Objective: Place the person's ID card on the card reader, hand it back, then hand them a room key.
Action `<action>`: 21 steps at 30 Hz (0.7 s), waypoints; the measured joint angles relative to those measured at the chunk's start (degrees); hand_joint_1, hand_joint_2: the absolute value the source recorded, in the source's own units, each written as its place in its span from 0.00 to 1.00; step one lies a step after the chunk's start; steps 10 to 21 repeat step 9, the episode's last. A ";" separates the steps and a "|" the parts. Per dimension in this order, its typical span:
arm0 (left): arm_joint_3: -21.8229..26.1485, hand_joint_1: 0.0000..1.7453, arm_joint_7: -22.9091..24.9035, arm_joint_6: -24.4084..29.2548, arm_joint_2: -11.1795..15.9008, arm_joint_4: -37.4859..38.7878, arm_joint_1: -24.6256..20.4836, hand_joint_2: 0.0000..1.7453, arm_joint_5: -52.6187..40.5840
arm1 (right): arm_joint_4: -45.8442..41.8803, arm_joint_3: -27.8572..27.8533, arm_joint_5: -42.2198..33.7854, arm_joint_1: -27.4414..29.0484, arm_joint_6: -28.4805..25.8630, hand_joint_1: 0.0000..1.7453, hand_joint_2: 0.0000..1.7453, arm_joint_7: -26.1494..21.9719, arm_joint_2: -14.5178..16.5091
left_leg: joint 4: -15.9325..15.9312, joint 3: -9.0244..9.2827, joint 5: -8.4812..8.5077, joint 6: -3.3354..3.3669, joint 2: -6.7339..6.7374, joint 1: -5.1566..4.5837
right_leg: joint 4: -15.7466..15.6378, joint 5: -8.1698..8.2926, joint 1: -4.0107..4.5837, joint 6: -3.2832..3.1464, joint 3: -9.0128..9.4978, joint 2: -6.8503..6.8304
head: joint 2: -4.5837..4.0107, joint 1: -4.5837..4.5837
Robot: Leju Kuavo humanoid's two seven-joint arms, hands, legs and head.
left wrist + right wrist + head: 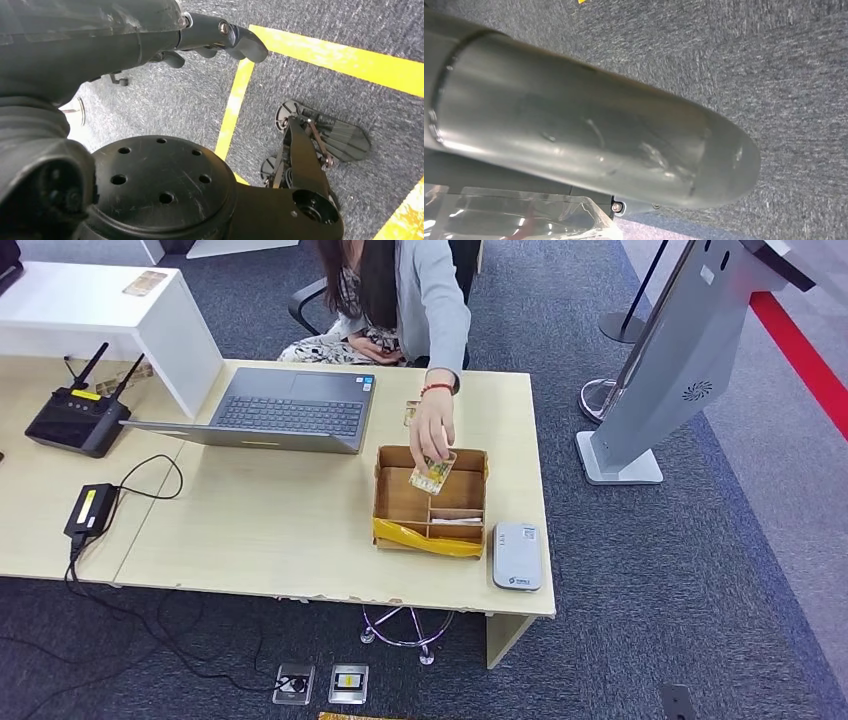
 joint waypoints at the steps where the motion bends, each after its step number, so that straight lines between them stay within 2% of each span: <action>1: 0.00 0.00 0.31 0.42 0.00 -0.01 0.00 0.00 -0.01 | 0.00 -0.15 0.02 0.06 0.10 0.00 0.00 -0.15 0.15 | 0.00 0.00 0.00 0.00 0.00 0.00 | 0.00 0.00 0.00 0.00 0.00 0.02 | 0.01 0.00; 7: 0.00 0.00 2.15 3.11 0.01 -0.01 -0.03 0.00 -1.02 | 0.00 -0.60 1.04 0.18 0.61 0.00 0.00 0.09 1.08 | 0.00 0.01 0.00 0.00 0.00 0.00 | 0.00 0.00 0.00 0.00 0.01 0.05 | 0.00 0.01; 21: 0.00 0.00 2.68 3.11 0.03 -0.01 -0.05 0.00 -1.19 | 0.00 -0.61 1.21 0.23 0.82 0.00 0.00 0.22 1.30 | 0.00 0.02 0.00 0.00 0.00 -0.01 | 0.00 0.00 0.00 0.00 0.01 0.05 | 0.01 0.00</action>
